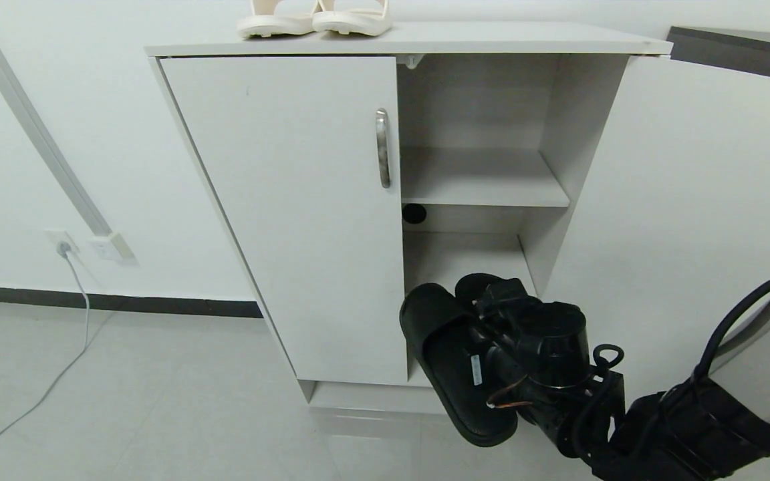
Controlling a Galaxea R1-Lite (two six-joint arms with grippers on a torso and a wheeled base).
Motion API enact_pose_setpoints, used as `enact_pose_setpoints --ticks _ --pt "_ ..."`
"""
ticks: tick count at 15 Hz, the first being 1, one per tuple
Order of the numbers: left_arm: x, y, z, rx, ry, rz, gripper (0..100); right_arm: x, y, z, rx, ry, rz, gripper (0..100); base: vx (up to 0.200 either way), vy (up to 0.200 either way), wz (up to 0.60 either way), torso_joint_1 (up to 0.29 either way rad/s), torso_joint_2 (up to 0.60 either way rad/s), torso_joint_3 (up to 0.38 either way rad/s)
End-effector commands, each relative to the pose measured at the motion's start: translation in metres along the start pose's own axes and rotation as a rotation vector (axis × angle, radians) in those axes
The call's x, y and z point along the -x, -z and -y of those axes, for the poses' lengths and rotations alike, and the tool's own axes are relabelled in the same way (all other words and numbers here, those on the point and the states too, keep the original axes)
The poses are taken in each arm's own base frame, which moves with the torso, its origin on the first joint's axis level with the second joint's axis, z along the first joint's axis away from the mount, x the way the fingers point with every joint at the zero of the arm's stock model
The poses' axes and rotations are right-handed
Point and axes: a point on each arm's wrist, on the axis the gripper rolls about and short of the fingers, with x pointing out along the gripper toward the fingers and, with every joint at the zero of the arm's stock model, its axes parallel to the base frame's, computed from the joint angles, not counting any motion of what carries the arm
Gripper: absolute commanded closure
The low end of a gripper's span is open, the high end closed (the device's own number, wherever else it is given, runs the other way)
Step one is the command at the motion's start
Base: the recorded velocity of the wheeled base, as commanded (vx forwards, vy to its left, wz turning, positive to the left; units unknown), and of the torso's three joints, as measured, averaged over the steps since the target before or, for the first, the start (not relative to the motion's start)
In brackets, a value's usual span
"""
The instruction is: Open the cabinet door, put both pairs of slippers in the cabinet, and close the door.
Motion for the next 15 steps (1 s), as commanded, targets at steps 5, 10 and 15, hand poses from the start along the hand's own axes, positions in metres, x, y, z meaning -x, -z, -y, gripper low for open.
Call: enact_pose_setpoints --ticks 5,10,15 --pt "0.0 0.0 0.0 0.0 -0.002 -0.001 100 -0.003 0.01 -0.006 0.006 -0.012 -0.011 100 0.0 0.0 -0.36 0.0 0.0 0.003" --pt "0.0 0.0 0.0 0.0 -0.002 -0.001 100 -0.027 0.017 -0.032 -0.019 -0.051 0.066 100 0.0 0.0 0.0 0.0 0.0 0.0" --pt "0.0 0.0 0.0 -0.002 0.0 -0.001 100 -0.053 -0.014 -0.048 -0.142 0.068 -0.03 100 0.0 0.0 0.0 0.0 0.0 0.0"
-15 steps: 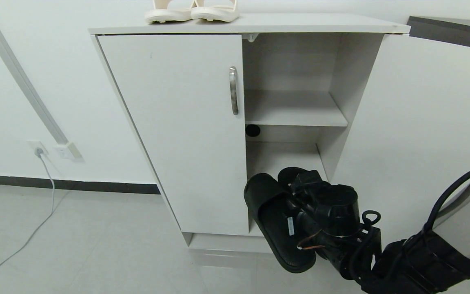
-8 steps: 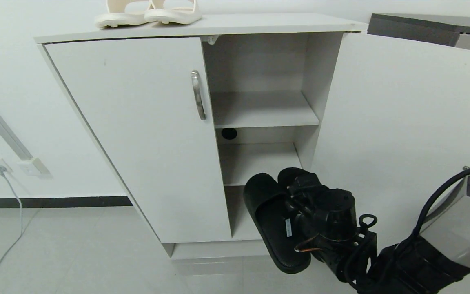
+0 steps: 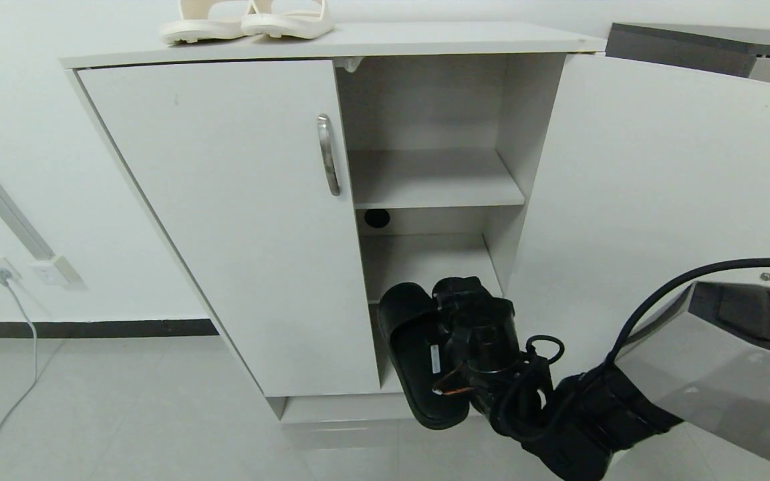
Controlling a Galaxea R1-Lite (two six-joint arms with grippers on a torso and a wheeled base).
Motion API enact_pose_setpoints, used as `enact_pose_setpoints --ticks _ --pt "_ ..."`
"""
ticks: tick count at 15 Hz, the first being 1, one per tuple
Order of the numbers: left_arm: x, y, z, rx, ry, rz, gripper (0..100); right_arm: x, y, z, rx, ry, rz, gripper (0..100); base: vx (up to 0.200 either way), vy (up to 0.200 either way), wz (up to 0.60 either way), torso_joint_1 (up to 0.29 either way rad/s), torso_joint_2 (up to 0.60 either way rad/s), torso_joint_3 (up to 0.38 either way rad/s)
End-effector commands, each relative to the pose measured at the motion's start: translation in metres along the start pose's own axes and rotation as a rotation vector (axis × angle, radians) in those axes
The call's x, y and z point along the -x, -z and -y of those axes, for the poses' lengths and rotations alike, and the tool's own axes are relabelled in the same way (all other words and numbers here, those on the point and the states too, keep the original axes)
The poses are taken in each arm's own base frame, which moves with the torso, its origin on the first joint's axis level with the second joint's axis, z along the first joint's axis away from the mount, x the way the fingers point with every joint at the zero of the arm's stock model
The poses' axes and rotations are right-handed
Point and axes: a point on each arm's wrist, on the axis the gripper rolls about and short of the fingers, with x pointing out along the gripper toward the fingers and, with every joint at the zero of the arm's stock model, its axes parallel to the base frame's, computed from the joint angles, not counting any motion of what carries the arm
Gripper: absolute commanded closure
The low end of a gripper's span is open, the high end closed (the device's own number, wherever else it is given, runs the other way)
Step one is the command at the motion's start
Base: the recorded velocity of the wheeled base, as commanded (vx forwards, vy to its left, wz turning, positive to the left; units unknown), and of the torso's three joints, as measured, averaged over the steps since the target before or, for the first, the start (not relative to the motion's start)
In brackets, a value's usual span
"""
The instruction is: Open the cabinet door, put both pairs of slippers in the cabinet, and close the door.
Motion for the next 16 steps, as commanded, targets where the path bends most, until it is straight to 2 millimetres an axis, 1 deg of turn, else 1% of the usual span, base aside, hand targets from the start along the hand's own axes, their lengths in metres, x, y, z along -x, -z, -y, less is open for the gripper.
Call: enact_pose_setpoints --ticks 1,2,5,8,9,10,12,13,14,16 --pt "0.0 0.0 0.0 0.0 0.0 -0.001 100 -0.013 -0.017 -0.01 -0.078 0.093 -0.024 100 0.0 0.0 0.0 0.0 0.0 0.0" --pt "0.0 0.0 0.0 0.0 0.0 -0.001 100 -0.018 -0.02 -0.012 -0.086 0.131 -0.035 100 0.0 0.0 0.0 0.0 0.0 0.0" --pt "0.0 0.0 0.0 0.0 0.001 -0.001 100 -0.026 -0.013 -0.013 -0.076 0.159 -0.047 100 0.0 0.0 0.0 0.0 0.0 0.0" --pt "0.0 0.0 0.0 -0.001 0.004 -0.003 100 -0.035 -0.009 -0.014 -0.075 0.165 -0.045 100 0.0 0.0 0.0 0.004 0.0 -0.163" --pt "0.0 0.0 0.0 -0.001 0.004 -0.003 100 -0.041 -0.009 -0.016 -0.073 0.164 -0.037 100 0.0 0.0 0.0 0.002 0.01 -0.183" --pt "0.0 0.0 0.0 -0.001 0.003 -0.003 100 -0.044 -0.009 -0.017 -0.068 0.162 -0.02 100 0.0 0.0 0.0 0.007 0.02 -0.193" --pt "0.0 0.0 0.0 -0.001 0.003 -0.002 100 -0.046 -0.015 -0.019 -0.055 0.156 0.101 100 0.0 0.0 0.0 0.002 0.0 -0.183" --pt "0.0 0.0 0.0 0.0 0.003 -0.003 100 -0.05 -0.015 -0.017 -0.049 0.177 0.163 100 0.0 0.0 0.0 0.002 0.01 -0.09" --pt "0.0 0.0 0.0 0.0 0.003 -0.003 100 -0.058 -0.013 -0.01 -0.035 0.207 0.207 100 0.0 0.0 0.0 0.0 0.0 0.0" --pt "0.0 0.0 0.0 0.0 0.003 -0.002 100 -0.062 -0.009 -0.007 -0.021 0.216 0.209 100 0.0 0.0 0.0 0.0 0.0 0.0"
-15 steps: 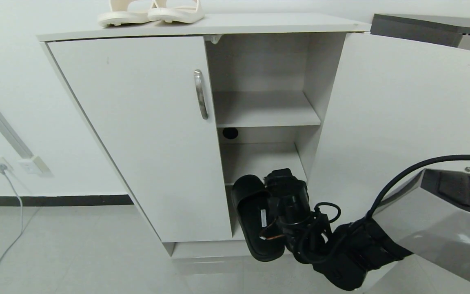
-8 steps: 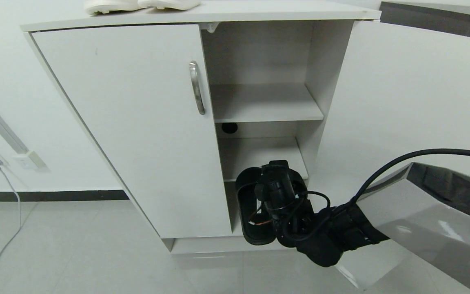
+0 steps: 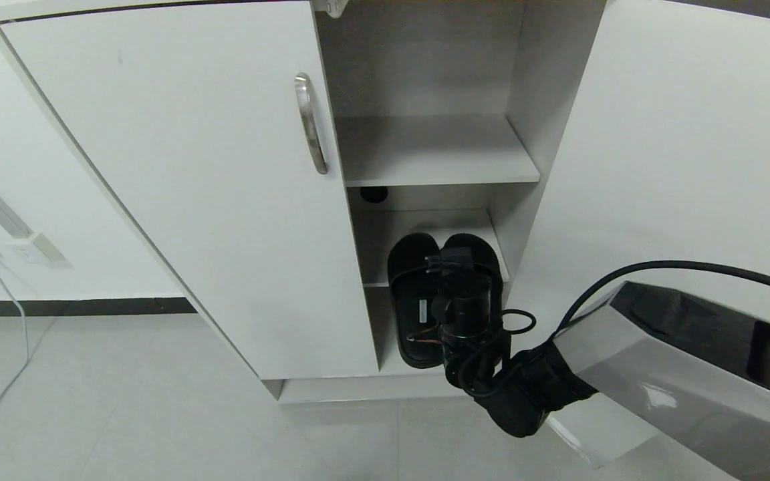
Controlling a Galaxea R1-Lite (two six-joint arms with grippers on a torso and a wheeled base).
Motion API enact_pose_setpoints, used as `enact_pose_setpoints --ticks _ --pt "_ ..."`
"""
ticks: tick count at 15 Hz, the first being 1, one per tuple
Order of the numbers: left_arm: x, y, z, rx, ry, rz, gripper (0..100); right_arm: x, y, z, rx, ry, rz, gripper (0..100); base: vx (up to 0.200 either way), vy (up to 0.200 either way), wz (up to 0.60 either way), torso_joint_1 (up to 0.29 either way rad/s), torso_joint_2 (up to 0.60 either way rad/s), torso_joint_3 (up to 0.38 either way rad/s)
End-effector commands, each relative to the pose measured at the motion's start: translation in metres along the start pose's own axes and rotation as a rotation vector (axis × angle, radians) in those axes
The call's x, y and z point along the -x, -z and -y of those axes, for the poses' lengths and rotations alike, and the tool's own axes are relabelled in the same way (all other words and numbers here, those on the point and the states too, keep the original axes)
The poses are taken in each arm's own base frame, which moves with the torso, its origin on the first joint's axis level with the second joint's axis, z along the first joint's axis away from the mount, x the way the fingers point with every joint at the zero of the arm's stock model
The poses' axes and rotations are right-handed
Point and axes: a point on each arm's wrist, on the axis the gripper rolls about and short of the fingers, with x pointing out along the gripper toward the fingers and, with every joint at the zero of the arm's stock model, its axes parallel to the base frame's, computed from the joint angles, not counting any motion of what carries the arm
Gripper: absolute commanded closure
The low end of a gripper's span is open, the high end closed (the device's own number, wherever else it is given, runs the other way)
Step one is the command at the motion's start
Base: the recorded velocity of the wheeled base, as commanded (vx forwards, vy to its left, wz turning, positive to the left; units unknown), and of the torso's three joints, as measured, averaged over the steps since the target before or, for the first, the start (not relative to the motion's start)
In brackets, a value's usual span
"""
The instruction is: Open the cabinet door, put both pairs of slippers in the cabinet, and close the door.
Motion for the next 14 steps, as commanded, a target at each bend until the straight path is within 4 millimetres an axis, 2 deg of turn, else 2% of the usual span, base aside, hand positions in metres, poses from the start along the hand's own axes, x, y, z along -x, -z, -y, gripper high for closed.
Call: enact_pose_setpoints --ticks 1,6,13,14 --pt "-0.0001 -0.0001 0.0 0.001 -0.002 -0.001 100 -0.004 0.014 0.0012 0.02 0.006 -0.022 100 0.0 0.0 0.0 0.0 0.0 0.0" --pt "-0.0001 -0.0001 0.0 0.001 -0.001 -0.001 100 -0.0034 0.0159 0.0019 0.024 0.006 -0.028 100 0.0 0.0 0.0 0.0 0.0 0.0" --pt "-0.0001 0.0001 0.0 0.001 -0.001 -0.002 100 -0.0036 0.0215 0.0037 0.019 0.004 -0.041 100 0.2 0.0 0.0 0.002 0.0 0.002" --pt "-0.0001 -0.0001 0.0 0.001 -0.001 -0.001 100 -0.0048 0.0236 0.0047 0.022 0.006 -0.044 100 0.0 0.0 0.0 0.0 0.0 0.0"
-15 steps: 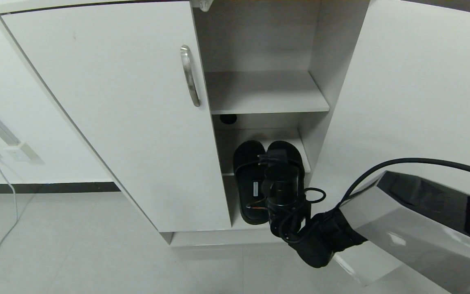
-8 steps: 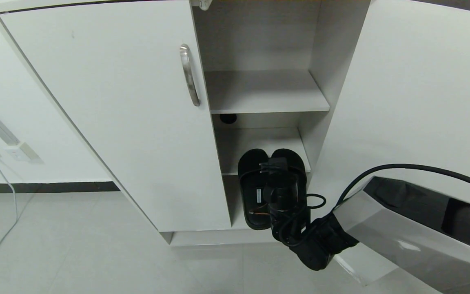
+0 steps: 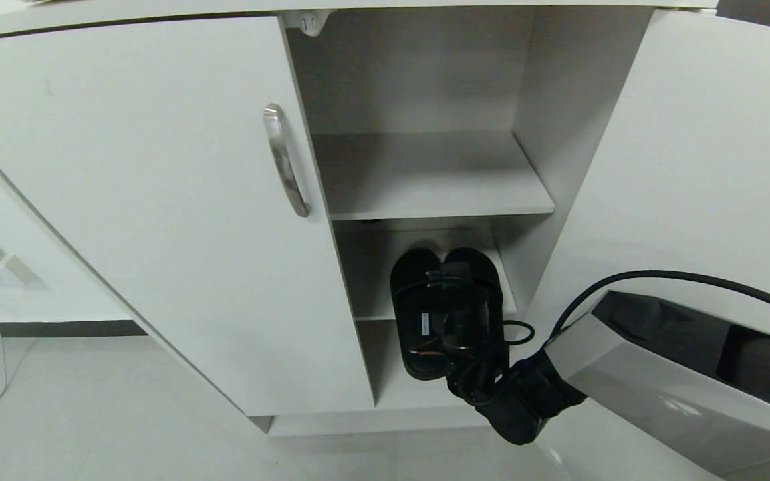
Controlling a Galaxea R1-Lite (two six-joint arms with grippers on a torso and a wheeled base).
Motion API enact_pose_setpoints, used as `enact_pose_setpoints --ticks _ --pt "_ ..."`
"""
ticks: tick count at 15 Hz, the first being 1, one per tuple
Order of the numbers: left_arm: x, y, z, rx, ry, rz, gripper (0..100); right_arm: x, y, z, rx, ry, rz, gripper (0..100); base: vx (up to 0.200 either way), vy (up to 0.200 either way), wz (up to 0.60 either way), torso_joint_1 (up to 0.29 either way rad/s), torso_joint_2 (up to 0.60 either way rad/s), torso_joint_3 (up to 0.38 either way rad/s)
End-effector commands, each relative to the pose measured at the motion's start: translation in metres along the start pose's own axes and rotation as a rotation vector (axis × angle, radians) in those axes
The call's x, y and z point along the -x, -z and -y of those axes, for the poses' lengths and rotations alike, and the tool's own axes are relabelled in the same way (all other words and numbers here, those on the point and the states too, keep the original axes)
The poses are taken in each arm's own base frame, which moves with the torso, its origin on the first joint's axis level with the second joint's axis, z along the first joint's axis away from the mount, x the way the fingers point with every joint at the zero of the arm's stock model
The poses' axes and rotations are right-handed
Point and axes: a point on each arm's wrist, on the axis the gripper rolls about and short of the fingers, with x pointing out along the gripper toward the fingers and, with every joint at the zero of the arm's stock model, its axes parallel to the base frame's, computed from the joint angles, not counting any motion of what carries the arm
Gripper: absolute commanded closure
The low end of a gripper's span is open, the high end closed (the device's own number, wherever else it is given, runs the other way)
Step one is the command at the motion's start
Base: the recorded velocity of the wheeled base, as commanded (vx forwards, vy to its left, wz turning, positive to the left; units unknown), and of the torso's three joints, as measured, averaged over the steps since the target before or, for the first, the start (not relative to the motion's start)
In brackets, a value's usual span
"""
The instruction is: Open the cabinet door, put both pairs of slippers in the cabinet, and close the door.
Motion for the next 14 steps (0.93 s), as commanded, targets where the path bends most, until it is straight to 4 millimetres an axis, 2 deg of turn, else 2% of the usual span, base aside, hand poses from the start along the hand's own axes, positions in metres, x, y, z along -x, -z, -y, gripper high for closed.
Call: enact_pose_setpoints --ticks 1,5,9,14 --pt "0.0 0.0 0.0 0.0 -0.001 0.0 100 -0.005 0.005 0.003 0.004 0.011 -0.006 100 0.0 0.0 0.0 0.0 0.0 0.0" --pt "0.0 0.0 0.0 0.0 -0.001 0.0 100 -0.019 -0.002 0.007 -0.003 0.003 -0.001 100 0.0 0.0 0.0 0.0 0.0 0.0" --pt "0.0 0.0 0.0 0.0 -0.001 0.0 100 -0.047 -0.004 0.005 -0.011 0.033 0.006 100 0.0 0.0 0.0 0.0 0.0 0.0" --pt "0.0 0.0 0.0 0.0 -0.001 0.0 100 -0.067 -0.019 0.007 -0.013 0.033 0.002 100 0.0 0.0 0.0 0.0 0.0 0.0"
